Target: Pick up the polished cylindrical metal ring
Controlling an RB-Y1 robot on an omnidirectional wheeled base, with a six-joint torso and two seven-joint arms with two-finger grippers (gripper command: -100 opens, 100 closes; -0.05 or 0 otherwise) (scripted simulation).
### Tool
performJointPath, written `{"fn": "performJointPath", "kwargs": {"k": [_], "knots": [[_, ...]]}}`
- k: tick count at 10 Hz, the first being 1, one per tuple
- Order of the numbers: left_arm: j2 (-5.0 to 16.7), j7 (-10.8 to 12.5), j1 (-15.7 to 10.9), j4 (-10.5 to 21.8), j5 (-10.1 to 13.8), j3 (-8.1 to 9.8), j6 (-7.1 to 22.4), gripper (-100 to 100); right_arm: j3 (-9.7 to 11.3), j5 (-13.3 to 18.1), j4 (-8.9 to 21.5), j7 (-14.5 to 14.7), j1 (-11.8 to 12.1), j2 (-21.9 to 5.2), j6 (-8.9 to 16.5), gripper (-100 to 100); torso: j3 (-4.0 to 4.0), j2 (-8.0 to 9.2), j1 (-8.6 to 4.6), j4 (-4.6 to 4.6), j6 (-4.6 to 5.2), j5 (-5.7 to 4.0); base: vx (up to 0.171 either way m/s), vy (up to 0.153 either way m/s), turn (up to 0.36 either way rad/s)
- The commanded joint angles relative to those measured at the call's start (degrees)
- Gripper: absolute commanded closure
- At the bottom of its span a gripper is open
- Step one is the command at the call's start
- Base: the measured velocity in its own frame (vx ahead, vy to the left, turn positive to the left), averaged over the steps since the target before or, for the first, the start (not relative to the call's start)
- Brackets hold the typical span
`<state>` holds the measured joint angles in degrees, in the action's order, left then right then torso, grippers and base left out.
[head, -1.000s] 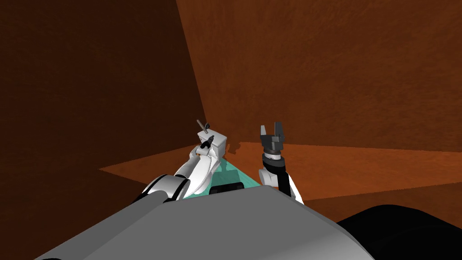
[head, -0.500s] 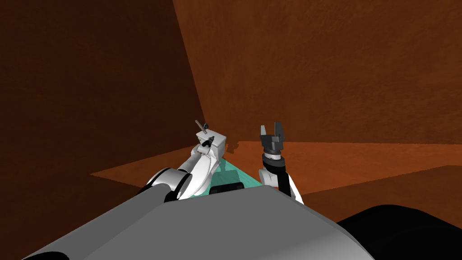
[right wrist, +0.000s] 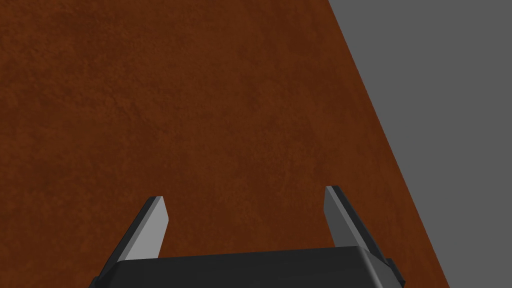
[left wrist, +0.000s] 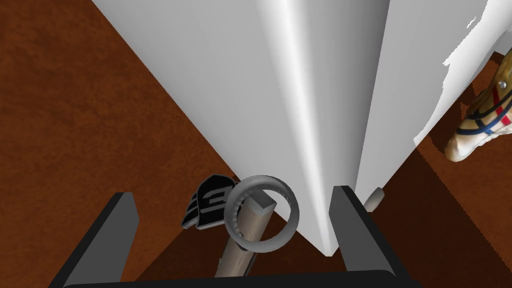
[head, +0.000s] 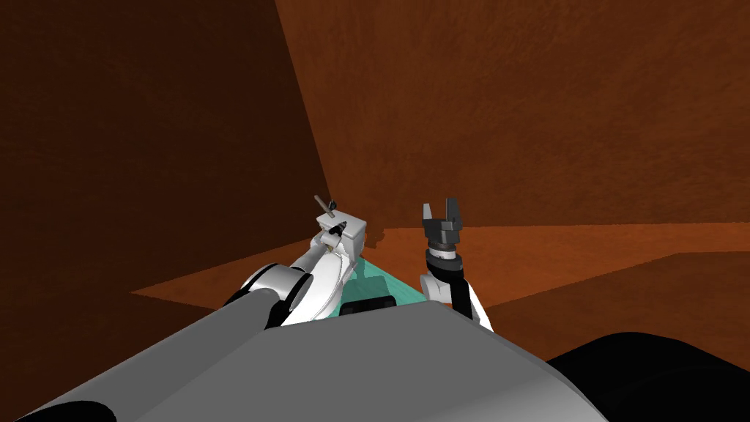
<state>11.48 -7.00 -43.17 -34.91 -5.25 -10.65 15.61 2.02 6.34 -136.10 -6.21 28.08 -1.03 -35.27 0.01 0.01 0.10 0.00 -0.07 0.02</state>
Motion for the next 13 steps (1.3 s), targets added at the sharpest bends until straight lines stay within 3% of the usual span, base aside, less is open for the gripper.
{"fn": "performJointPath", "kwargs": {"k": [1,2,5,7,8,9,13], "knots": [[0.4,0.2,-1.4,2.1,-0.4,-0.3,0.8,-100,0.0,0.0,0.0,0.0,0.0,0.0,0.0,0,0.0,0.0,0.0,0.0,0.0,0.0,-0.005,0.018,-0.073],[0.4,0.2,-1.4,2.1,-0.4,-0.3,0.8,-100,0.0,0.0,0.0,0.0,0.0,0.0,0.0,0,0.0,0.0,-0.02,0.0,0.01,-0.01,-0.005,0.018,-0.032],[2.1,0.4,-5.1,6.5,-1.0,-1.29,3.2,-100,0.0,0.0,0.0,0.0,0.0,0.0,0.0,0,0.01,0.0,0.05,0.01,0.02,0.0,-0.008,0.038,-0.093],[1.9,0.7,-5.8,7.6,-1.5,-1.15,2.8,-100,0.0,0.0,0.0,0.0,0.0,0.0,0.0,0,0.0,0.0,0.05,0.0,-0.01,0.01,-0.005,0.025,-0.023],[2.0,0.8,-6.0,8.0,-1.5,-1.16,2.7,0,0.0,0.0,0.0,0.0,0.0,0.0,0.0,0,-0.01,-0.01,-0.02,-0.01,-0.01,0.0,0.0,0.0,0.0],[2.0,-0.9,-5.3,7.2,-0.7,-0.62,2.8,-100,0.0,0.0,0.0,0.0,0.0,0.0,0.0,0,-0.01,-0.02,-0.07,-0.01,-0.01,-0.01,0.018,-0.01,0.026],[2.1,-7.3,-2.9,4.1,2.9,1.56,2.9,-100,0.0,0.0,0.0,0.0,0.0,0.0,0.0,0,-0.12,-0.2,-0.24,-0.05,0.0,-0.05,0.048,-0.04,0.05]]}}
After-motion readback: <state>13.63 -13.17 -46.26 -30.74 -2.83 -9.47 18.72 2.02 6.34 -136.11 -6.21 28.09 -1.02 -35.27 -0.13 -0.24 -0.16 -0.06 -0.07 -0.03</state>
